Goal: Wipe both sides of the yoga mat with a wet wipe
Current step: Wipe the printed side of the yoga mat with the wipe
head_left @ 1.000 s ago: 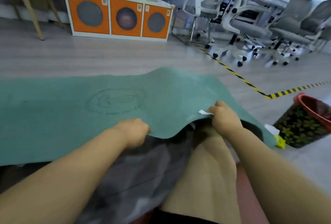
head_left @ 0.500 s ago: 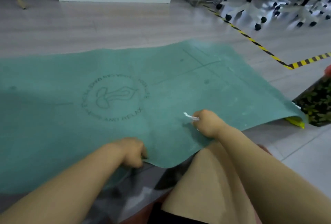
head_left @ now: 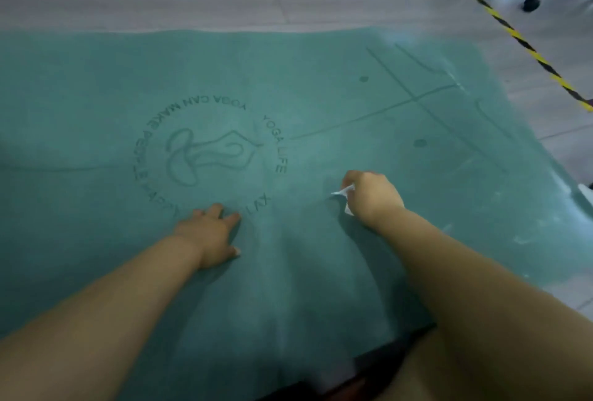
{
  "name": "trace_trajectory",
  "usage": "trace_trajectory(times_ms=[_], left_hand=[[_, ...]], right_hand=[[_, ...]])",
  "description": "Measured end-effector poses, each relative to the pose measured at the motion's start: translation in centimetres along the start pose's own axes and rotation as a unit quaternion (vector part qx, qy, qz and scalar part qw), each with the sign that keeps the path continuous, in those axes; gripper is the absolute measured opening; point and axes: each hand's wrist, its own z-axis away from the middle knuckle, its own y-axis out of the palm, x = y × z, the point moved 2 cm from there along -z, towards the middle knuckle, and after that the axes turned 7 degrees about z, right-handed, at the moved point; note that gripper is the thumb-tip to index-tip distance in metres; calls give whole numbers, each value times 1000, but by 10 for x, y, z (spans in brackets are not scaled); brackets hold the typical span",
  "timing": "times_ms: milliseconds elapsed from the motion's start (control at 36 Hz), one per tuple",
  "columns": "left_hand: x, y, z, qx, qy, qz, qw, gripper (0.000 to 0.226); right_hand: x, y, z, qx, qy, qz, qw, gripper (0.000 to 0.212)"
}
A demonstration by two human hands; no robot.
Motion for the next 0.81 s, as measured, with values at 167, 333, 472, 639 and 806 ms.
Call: trace_trajectory(times_ms=[167, 333, 472, 639, 806], left_hand=[[22, -15, -37, -22, -37, 14, 999, 100], [24, -11, -64, -7, -62, 38, 997, 125], [24, -11, -72, -4, -63, 30, 998, 129], [26, -11, -74, 0, -59, 25, 998, 129], [27, -11, -74, -2, -58, 25, 998, 130]], right_hand=[[5, -5, -56, -92, 41, -3, 995, 28], [11, 0, -110, -114, 62, 3, 992, 41], [11, 14, -145, -80, 36, 65, 994, 50], [29, 41, -165, -30, 55, 77, 995, 49], [104, 76, -140, 12, -116, 17, 993, 45]])
